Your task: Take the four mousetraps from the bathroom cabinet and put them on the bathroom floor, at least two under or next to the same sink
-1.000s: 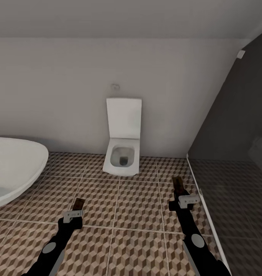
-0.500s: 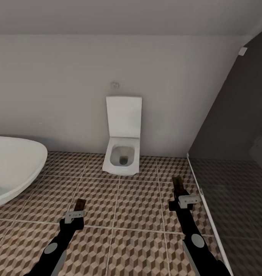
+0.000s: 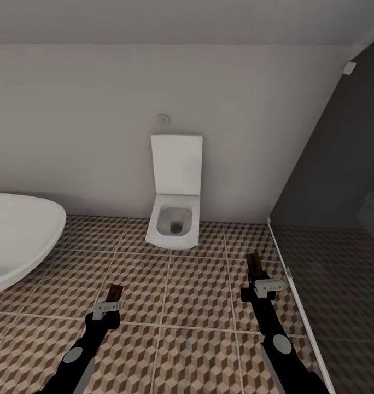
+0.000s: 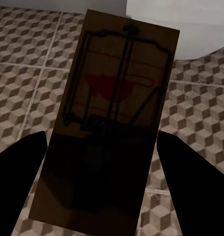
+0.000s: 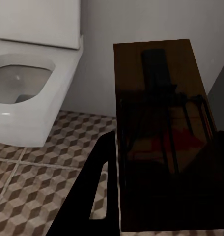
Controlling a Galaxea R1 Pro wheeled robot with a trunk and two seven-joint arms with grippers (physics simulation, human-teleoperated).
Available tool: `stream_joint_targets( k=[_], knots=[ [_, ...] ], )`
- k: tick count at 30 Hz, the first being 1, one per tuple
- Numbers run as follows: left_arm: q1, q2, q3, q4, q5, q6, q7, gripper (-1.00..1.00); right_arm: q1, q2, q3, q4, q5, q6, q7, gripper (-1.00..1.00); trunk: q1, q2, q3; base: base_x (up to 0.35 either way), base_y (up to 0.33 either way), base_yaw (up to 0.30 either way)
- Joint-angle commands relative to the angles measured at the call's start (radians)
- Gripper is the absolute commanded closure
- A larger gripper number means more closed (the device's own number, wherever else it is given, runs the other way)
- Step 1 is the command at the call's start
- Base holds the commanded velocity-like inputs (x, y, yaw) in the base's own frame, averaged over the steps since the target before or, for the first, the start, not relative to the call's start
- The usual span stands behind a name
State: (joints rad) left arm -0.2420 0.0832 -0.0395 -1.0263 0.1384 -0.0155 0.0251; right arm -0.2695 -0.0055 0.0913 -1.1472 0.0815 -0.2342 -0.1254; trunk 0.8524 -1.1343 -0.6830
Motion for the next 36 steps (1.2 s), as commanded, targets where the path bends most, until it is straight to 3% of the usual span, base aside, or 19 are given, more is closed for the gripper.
stream_joint_targets(
  k=[1,36],
  knots=[
    [0.0,0.001,-0.003,0.0,0.01,-0.002,0.003,1.0,-0.001,-0.001,0.002,0.001,0.008,0.0,-0.008,1.0,0.004,-0.008,-0.004,0.0,0.0,0.0],
    [0.0,-0.005,-0.003,0.011,0.01,-0.003,0.003,1.0,-0.001,0.001,0.002,0.015,0.008,-0.002,-0.008,1.0,0.138,-0.253,-0.114,0.0,0.0,0.0]
  ],
)
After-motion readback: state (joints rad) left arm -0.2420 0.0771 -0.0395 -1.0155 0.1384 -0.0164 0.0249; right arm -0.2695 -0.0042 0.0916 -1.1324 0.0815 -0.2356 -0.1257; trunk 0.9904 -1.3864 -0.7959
